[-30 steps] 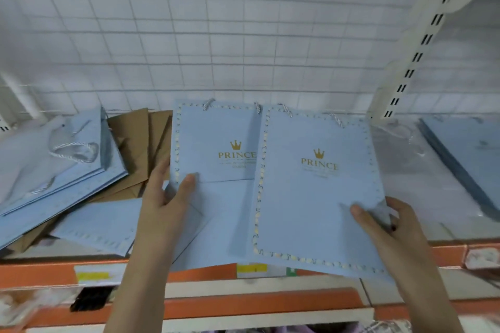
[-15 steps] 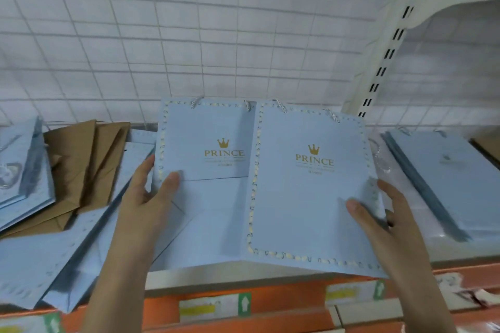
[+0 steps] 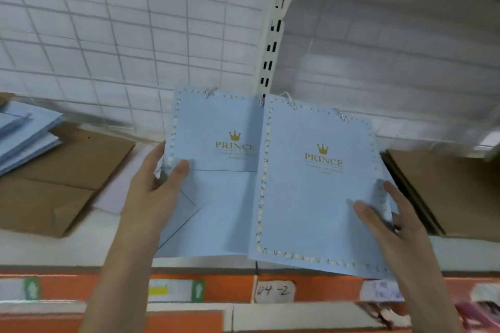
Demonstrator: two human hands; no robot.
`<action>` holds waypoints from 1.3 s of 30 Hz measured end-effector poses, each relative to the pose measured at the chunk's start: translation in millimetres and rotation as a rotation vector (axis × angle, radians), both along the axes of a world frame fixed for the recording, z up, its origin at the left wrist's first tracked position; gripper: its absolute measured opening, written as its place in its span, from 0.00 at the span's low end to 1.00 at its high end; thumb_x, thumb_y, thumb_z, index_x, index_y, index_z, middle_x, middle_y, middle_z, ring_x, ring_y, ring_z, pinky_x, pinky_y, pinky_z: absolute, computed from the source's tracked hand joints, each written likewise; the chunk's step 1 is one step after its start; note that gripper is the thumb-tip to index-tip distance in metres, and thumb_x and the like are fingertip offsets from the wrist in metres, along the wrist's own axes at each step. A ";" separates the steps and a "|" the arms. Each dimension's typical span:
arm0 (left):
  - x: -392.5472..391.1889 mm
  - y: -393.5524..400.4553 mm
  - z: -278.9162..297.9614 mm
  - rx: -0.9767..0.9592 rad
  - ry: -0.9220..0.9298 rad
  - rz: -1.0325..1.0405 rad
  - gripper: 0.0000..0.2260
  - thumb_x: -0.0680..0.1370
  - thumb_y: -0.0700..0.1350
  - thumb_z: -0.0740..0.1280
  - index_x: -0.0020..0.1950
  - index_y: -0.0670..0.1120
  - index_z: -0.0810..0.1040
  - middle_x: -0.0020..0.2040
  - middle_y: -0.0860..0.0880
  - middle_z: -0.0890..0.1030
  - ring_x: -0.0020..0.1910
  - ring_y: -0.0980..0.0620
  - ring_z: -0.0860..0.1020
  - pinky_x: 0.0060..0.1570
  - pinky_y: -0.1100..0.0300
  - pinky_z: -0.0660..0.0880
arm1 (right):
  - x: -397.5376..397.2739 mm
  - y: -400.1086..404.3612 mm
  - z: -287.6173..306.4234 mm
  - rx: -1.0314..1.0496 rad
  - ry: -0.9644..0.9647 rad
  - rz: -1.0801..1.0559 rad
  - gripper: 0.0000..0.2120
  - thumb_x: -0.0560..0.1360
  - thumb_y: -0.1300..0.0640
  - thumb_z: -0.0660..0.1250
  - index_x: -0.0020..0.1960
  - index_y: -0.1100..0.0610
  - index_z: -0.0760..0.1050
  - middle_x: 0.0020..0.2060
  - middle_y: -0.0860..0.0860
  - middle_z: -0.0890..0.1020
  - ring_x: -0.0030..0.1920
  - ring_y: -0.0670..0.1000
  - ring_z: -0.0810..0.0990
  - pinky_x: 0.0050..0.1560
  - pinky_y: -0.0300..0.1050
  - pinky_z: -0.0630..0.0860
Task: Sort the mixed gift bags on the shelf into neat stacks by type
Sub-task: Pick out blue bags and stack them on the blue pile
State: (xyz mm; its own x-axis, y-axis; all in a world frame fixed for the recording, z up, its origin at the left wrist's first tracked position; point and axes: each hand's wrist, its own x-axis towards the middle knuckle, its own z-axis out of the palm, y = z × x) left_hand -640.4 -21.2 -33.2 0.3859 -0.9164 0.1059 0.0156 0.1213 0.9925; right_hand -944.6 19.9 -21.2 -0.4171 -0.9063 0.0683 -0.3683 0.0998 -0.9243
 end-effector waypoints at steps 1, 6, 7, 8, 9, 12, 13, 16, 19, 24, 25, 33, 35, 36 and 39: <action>-16.3 1.3 0.0 0.000 -0.022 0.009 0.14 0.77 0.42 0.65 0.60 0.57 0.73 0.43 0.64 0.80 0.38 0.70 0.78 0.38 0.74 0.73 | -19.4 0.3 1.2 -0.007 0.019 0.001 0.26 0.71 0.48 0.69 0.66 0.39 0.66 0.49 0.45 0.79 0.46 0.44 0.78 0.38 0.40 0.71; -65.7 12.8 -5.6 0.029 -0.066 0.077 0.16 0.78 0.44 0.64 0.64 0.58 0.72 0.44 0.62 0.79 0.34 0.64 0.76 0.37 0.63 0.70 | -101.2 1.2 -2.6 0.044 0.136 -0.033 0.21 0.72 0.46 0.68 0.63 0.39 0.68 0.45 0.43 0.79 0.47 0.53 0.78 0.46 0.51 0.74; -70.9 15.5 -5.6 0.033 -0.075 0.096 0.16 0.78 0.44 0.64 0.64 0.58 0.72 0.42 0.61 0.79 0.34 0.60 0.75 0.37 0.60 0.70 | -113.6 0.8 -4.6 0.053 0.144 -0.041 0.21 0.72 0.45 0.68 0.62 0.40 0.68 0.45 0.44 0.79 0.46 0.54 0.78 0.47 0.53 0.73; -74.9 17.7 -6.0 0.036 -0.082 0.120 0.16 0.78 0.44 0.65 0.63 0.58 0.73 0.40 0.59 0.79 0.35 0.57 0.74 0.37 0.58 0.70 | -124.4 -0.8 -7.6 0.055 0.151 -0.044 0.20 0.72 0.46 0.69 0.62 0.43 0.68 0.45 0.46 0.78 0.45 0.54 0.77 0.46 0.53 0.73; -77.9 20.0 -5.3 0.041 -0.088 0.144 0.16 0.78 0.44 0.65 0.62 0.59 0.73 0.40 0.59 0.78 0.37 0.55 0.74 0.38 0.58 0.70 | -131.7 -2.3 -8.7 0.053 0.155 -0.041 0.18 0.72 0.48 0.69 0.61 0.44 0.69 0.45 0.49 0.78 0.44 0.55 0.77 0.44 0.52 0.72; -81.2 26.1 -8.5 0.068 -0.099 0.184 0.16 0.78 0.46 0.65 0.62 0.62 0.72 0.41 0.59 0.78 0.40 0.53 0.76 0.41 0.56 0.72 | -145.3 -14.3 -14.5 0.076 0.164 -0.028 0.19 0.73 0.50 0.69 0.61 0.48 0.69 0.47 0.54 0.77 0.45 0.57 0.75 0.43 0.50 0.69; -81.5 28.7 -9.4 0.085 -0.111 0.196 0.16 0.77 0.46 0.65 0.62 0.63 0.72 0.41 0.58 0.78 0.41 0.51 0.76 0.43 0.54 0.73 | -146.8 -19.8 -17.1 0.087 0.162 -0.019 0.20 0.72 0.50 0.69 0.63 0.49 0.69 0.47 0.53 0.77 0.45 0.56 0.75 0.45 0.49 0.69; -78.6 35.1 -9.3 0.123 -0.136 0.243 0.17 0.76 0.49 0.66 0.64 0.61 0.72 0.41 0.54 0.79 0.45 0.45 0.78 0.52 0.44 0.75 | -145.8 -38.8 -26.2 0.111 0.146 0.003 0.25 0.71 0.48 0.70 0.65 0.51 0.69 0.46 0.52 0.79 0.46 0.56 0.77 0.47 0.50 0.72; -73.5 38.6 -5.2 0.137 -0.140 0.256 0.22 0.73 0.53 0.69 0.67 0.59 0.71 0.52 0.49 0.81 0.52 0.44 0.79 0.55 0.41 0.75 | -142.3 -56.1 -29.5 0.081 0.158 0.036 0.26 0.71 0.48 0.71 0.67 0.50 0.69 0.47 0.53 0.79 0.47 0.56 0.76 0.47 0.49 0.71; -72.8 37.1 3.7 0.168 -0.106 0.260 0.21 0.74 0.52 0.68 0.67 0.59 0.71 0.55 0.47 0.81 0.52 0.43 0.79 0.55 0.42 0.74 | -140.8 -70.8 -25.9 0.050 0.188 0.079 0.29 0.72 0.49 0.69 0.70 0.52 0.66 0.45 0.52 0.75 0.44 0.53 0.72 0.44 0.45 0.67; -75.5 35.5 5.8 0.164 -0.096 0.259 0.19 0.75 0.50 0.67 0.66 0.59 0.72 0.54 0.47 0.81 0.51 0.44 0.79 0.55 0.43 0.74 | -140.5 -72.1 -26.6 0.055 0.197 0.083 0.29 0.72 0.48 0.69 0.70 0.52 0.66 0.45 0.52 0.76 0.44 0.53 0.72 0.43 0.45 0.67; -136.5 9.0 8.1 0.067 -0.068 0.051 0.15 0.77 0.41 0.66 0.57 0.59 0.74 0.45 0.62 0.79 0.39 0.68 0.78 0.38 0.78 0.70 | -134.7 -69.7 -35.6 0.061 0.311 0.076 0.32 0.71 0.46 0.69 0.70 0.56 0.65 0.61 0.60 0.71 0.55 0.56 0.70 0.57 0.50 0.69; -154.1 0.7 6.3 0.063 -0.080 -0.032 0.14 0.77 0.40 0.65 0.60 0.55 0.76 0.49 0.59 0.81 0.44 0.67 0.79 0.45 0.74 0.74 | -137.3 -67.7 -37.8 0.028 0.349 0.065 0.28 0.72 0.48 0.69 0.68 0.58 0.68 0.58 0.61 0.71 0.49 0.51 0.64 0.55 0.48 0.68; -163.5 -3.6 6.7 0.066 -0.087 -0.059 0.15 0.77 0.40 0.65 0.62 0.52 0.76 0.50 0.57 0.82 0.47 0.63 0.80 0.50 0.71 0.74 | -140.7 -67.1 -39.1 0.005 0.367 0.058 0.24 0.74 0.49 0.67 0.66 0.58 0.70 0.56 0.61 0.73 0.48 0.50 0.63 0.52 0.46 0.67; -192.5 -19.3 9.6 0.057 -0.144 -0.093 0.14 0.77 0.43 0.65 0.62 0.52 0.75 0.43 0.58 0.81 0.36 0.64 0.77 0.39 0.73 0.72 | -153.1 -64.1 -40.6 -0.042 0.391 0.045 0.15 0.77 0.56 0.62 0.62 0.61 0.74 0.50 0.60 0.78 0.49 0.55 0.72 0.48 0.43 0.65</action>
State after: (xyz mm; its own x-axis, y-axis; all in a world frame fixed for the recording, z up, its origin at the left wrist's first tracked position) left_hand -832.9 -40.5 -23.6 0.2837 -0.9536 0.1004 -0.1184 0.0691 0.9906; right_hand -1097.7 -44.3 -61.8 -0.3124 -0.9161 0.2514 -0.6967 0.0411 -0.7162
